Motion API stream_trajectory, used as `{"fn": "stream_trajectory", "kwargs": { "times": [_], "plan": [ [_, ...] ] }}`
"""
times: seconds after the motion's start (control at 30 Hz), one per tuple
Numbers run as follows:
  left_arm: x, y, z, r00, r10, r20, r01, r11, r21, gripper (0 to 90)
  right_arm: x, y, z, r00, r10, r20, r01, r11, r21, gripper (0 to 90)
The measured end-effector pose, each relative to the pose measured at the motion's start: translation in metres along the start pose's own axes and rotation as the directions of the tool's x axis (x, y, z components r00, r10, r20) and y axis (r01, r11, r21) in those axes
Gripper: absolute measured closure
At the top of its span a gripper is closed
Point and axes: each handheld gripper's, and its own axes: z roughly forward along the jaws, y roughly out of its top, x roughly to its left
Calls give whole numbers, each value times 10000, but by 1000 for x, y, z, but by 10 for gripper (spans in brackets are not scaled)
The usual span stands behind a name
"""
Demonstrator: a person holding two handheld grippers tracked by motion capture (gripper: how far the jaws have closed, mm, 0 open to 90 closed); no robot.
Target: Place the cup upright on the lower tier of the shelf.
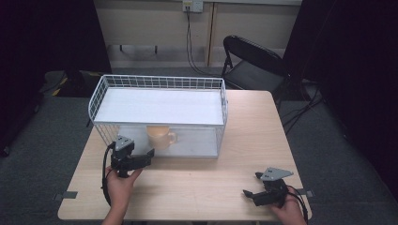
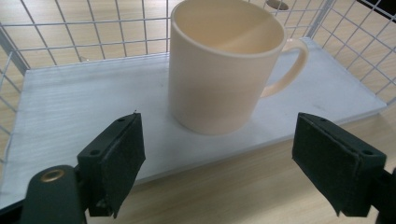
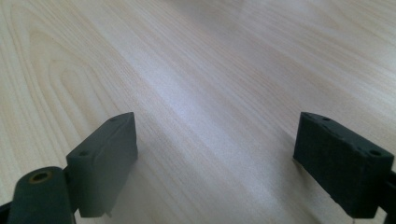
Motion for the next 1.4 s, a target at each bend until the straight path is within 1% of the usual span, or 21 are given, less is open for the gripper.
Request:
{"fn": "stream_trajectory", "kwargs": {
  "times": [0.03, 0.1, 0.13, 0.23, 0.27, 0.33, 0.37, 0.47, 0.53, 0.63, 0.83, 0.97, 1.0, 1.17, 1.2, 1.4],
  "plan": [
    [2, -1, -2, 10000, 45, -4, -45, 10000, 1, 169, 0, 0, 0, 10000, -7, 15, 7, 10000, -2, 127],
    [6, -4, -5, 10000, -30, -84, 30, 10000, -1, 168, 0, 0, 0, 10000, 8, 21, -8, 10000, -4, 127],
    [8, -5, -6, 9999, 45, -90, -44, 10000, 88, 168, 0, 0, 0, 10000, 9, 24, -9, 10000, -2, 128],
    [11, -7, -7, 9999, 97, -128, -96, 9999, 90, 169, 0, 0, 0, 10000, 10, 23, -10, 10000, 0, 127],
    [13, -8, -8, 9999, 112, -82, -111, 9999, 99, 169, 0, 0, 0, 10000, 10, 25, -10, 10000, -2, 127],
    [15, -10, -10, 9995, 288, -99, -287, 9995, 130, 170, 0, 0, 0, 10000, 9, 23, -9, 10000, -1, 127],
    [16, -11, -11, 9995, 325, -39, -325, 9994, 129, 175, 0, 0, 0, 10000, 12, 22, -12, 10000, 0, 127],
    [20, -14, -13, 9994, 331, 19, -332, 9991, 263, 171, 0, 0, 1, 10000, 15, 17, -15, 10000, -13, 127],
    [21, -17, -15, 9994, 342, 18, -343, 9991, 237, 169, 0, 0, 1, 10000, 15, 18, -15, 10000, -13, 127],
    [24, -20, -18, 9989, 444, 174, -448, 9988, 218, 169, 0, 0, 1, 10000, 15, 17, -15, 10000, -13, 127],
    [28, -23, -21, 9985, 478, 253, -484, 9986, 224, 173, 0, 0, 0, 10000, 13, 13, -13, 10000, -6, 127],
    [31, -25, -23, 9985, 275, 464, -287, 9993, 252, 173, 0, 0, 0, 10000, 10, 23, -10, 10000, -1, 127],
    [32, -25, -24, 9984, 308, 476, -320, 9992, 256, 173, 0, 0, 0, 10000, 12, 24, -12, 10000, -1, 127],
    [36, -29, -27, 9984, 418, 393, -432, 9985, 345, 175, 0, 0, 0, 10000, 11, 23, -11, 10000, -3, 127],
    [37, -29, -28, 9981, 437, 440, -453, 9983, 368, 175, 0, 0, 0, 10000, 11, 24, -11, 10000, -2, 127],
    [43, -34, -33, 9986, 426, 324, -433, 9989, 190, 179, 0, 0, 0, 10000, 12, 12, -12, 10000, -9, 127]
  ]
}}
